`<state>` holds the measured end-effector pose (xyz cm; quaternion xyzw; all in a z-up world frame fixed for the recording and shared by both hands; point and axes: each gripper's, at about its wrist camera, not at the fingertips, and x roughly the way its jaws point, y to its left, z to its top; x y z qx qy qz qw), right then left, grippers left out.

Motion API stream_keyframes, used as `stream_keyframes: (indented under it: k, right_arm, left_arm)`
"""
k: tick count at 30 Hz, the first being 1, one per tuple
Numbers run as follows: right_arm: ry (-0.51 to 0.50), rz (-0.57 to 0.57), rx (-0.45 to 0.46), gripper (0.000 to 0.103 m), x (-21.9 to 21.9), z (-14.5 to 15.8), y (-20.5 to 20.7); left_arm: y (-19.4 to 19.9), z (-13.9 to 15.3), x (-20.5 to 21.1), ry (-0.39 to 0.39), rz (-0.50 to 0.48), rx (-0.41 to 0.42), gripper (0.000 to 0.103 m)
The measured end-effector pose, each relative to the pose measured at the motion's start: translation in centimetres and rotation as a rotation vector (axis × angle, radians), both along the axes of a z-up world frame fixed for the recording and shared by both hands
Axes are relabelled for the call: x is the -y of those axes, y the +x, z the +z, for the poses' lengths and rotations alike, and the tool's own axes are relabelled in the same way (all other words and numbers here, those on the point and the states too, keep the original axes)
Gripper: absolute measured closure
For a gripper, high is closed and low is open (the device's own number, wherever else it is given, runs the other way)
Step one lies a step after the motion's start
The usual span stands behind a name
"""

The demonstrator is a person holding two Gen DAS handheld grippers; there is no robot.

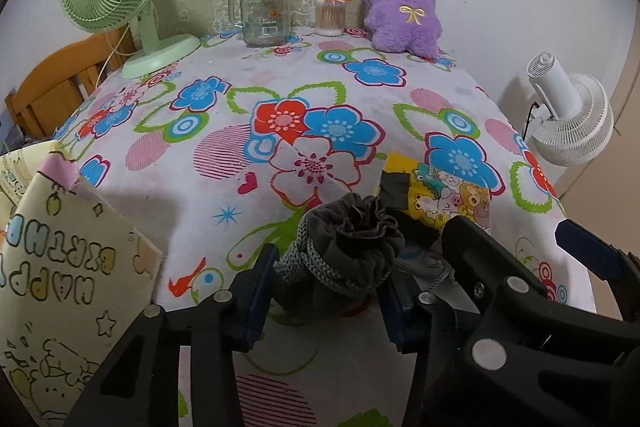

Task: Organize soft objects
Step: 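Grasp the grey drawstring pouch with the left tool while the right tool grasps the yellow cartoon packet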

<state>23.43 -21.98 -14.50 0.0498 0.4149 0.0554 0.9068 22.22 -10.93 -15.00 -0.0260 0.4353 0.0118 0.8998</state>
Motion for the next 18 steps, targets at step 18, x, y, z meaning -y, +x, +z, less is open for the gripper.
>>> stream_keyframes:
  k: [18]
  right_arm:
    - [0.002,0.093,0.025,0.002,-3.4,0.2,2.1]
  left_arm:
    - [1.0,-0.1,-3.0,0.057,0.120,-0.045,0.057]
